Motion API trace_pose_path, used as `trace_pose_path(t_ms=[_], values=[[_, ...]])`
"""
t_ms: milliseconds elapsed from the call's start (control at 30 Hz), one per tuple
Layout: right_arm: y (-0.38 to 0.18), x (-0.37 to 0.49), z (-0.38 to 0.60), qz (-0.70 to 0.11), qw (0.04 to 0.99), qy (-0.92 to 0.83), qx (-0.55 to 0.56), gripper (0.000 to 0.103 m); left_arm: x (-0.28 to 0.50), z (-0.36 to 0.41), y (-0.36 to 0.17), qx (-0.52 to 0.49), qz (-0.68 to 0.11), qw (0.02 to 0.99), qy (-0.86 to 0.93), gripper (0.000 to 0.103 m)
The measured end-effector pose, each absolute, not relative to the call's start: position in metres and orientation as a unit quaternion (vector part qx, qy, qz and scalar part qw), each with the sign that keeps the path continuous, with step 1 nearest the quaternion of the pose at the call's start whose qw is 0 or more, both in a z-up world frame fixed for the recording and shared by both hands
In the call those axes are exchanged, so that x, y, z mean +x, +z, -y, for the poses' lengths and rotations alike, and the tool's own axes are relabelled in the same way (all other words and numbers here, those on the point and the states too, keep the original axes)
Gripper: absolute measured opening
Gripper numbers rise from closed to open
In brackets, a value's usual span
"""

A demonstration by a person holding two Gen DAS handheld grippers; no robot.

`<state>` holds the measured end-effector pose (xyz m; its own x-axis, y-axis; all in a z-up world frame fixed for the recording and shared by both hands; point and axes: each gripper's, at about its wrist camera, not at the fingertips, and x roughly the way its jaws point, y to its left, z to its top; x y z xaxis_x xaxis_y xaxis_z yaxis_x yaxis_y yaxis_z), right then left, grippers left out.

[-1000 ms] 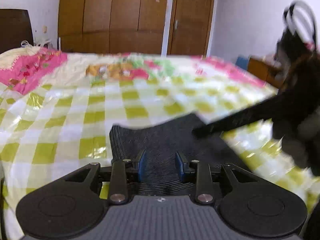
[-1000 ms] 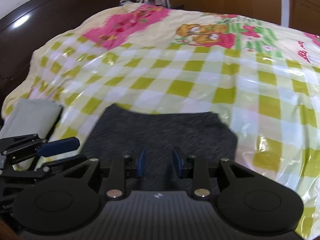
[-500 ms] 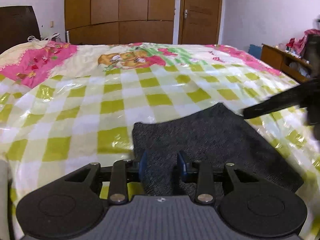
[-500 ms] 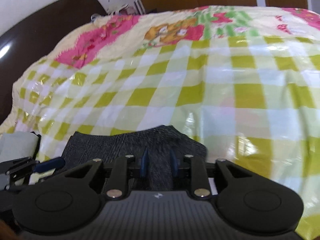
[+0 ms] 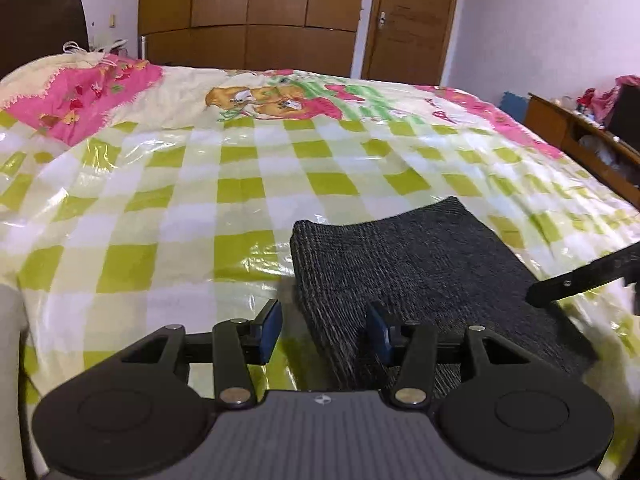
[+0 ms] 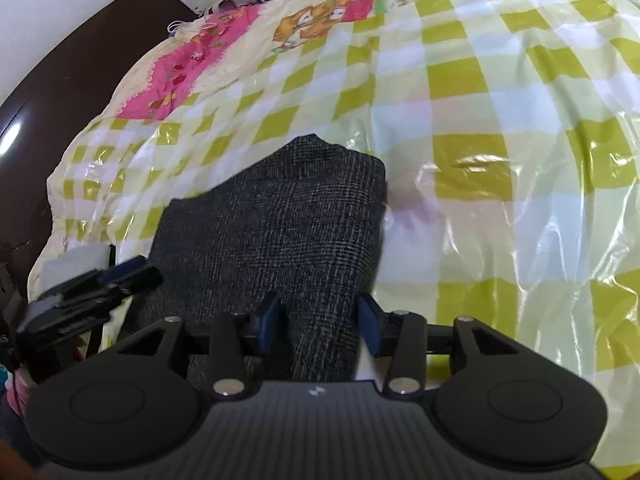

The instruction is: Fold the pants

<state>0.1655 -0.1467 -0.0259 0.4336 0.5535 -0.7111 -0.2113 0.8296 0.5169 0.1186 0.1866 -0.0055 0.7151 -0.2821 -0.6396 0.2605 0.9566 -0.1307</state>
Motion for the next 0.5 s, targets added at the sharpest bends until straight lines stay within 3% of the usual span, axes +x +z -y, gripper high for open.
trace_pose_path(t_ms=[100, 167, 233, 333, 500], values=[[-0.035, 0.166, 0.152, -0.487, 0.813, 0.241, 0.210, 0.049, 0.120, -0.186, -0.013, -0.020, -0.373, 0.912, -0.173, 0.062], [-0.039, 0.168, 0.145, -0.487, 0.812, 0.246, 0.208, 0.054, 0.124, -0.184, -0.024, -0.013, -0.381, 0.908, -0.175, 0.067], [-0.042, 0.172, 0.137, -0.488, 0.812, 0.255, 0.195, 0.062, 0.132, -0.190, -0.032, -0.041, -0.383, 0.905, -0.180, 0.082], [-0.044, 0.173, 0.136, -0.489, 0.809, 0.266, 0.188, 0.062, 0.148, -0.197, -0.039, -0.069, -0.392, 0.897, -0.191, 0.089], [-0.051, 0.180, 0.135, -0.492, 0.800, 0.281, 0.197, 0.068, 0.162, -0.189, -0.036, -0.037, -0.392, 0.893, -0.219, 0.089]])
